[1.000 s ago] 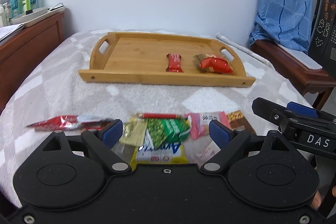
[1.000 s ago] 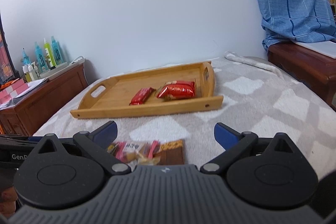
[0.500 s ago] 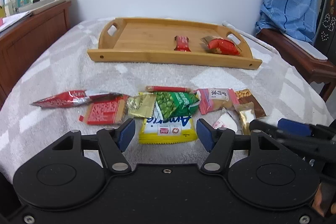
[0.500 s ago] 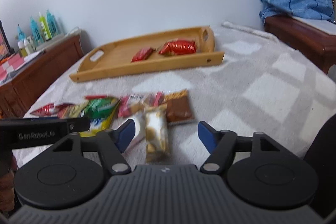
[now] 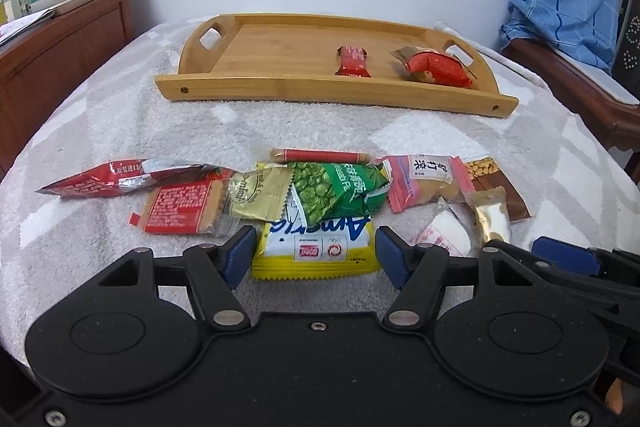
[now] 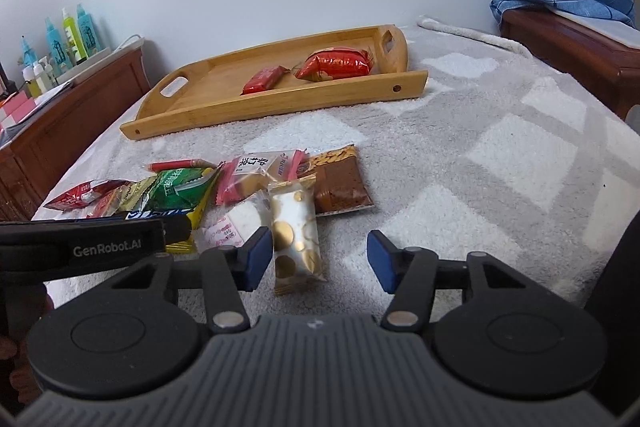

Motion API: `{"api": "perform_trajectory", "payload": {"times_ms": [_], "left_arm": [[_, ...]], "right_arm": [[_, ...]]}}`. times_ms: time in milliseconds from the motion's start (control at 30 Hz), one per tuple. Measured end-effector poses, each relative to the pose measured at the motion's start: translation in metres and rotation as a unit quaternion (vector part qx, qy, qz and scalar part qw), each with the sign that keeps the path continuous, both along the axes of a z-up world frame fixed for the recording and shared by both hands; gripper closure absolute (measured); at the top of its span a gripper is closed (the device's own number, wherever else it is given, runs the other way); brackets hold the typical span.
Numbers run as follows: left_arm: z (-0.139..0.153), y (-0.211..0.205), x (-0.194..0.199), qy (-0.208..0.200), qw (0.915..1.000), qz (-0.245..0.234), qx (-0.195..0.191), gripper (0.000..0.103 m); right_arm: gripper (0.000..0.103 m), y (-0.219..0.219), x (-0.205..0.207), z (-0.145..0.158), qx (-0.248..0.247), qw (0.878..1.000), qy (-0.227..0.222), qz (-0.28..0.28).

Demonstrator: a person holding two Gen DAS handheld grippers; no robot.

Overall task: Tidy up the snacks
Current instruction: 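Move both tools back over the remaining snack pile, then grasp the green pea snack with the left tool while the right tool grasps the white-gold wafer pack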

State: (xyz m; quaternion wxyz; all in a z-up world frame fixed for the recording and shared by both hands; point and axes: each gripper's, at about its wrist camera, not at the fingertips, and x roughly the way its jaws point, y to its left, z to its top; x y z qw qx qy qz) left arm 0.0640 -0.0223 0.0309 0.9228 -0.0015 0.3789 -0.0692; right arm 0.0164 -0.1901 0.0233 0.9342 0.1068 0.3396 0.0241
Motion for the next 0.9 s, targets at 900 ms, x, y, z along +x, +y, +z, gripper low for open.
{"api": "perform_trajectory", "payload": {"times_ms": [900], "left_arm": [[0.007,-0.008,-0.007,-0.031,0.9991,-0.019,0.022,0.048]], "right_arm": [[0.050,0.005,0.007,-0.003,-0.008,1.000,-0.002,0.002]]}}
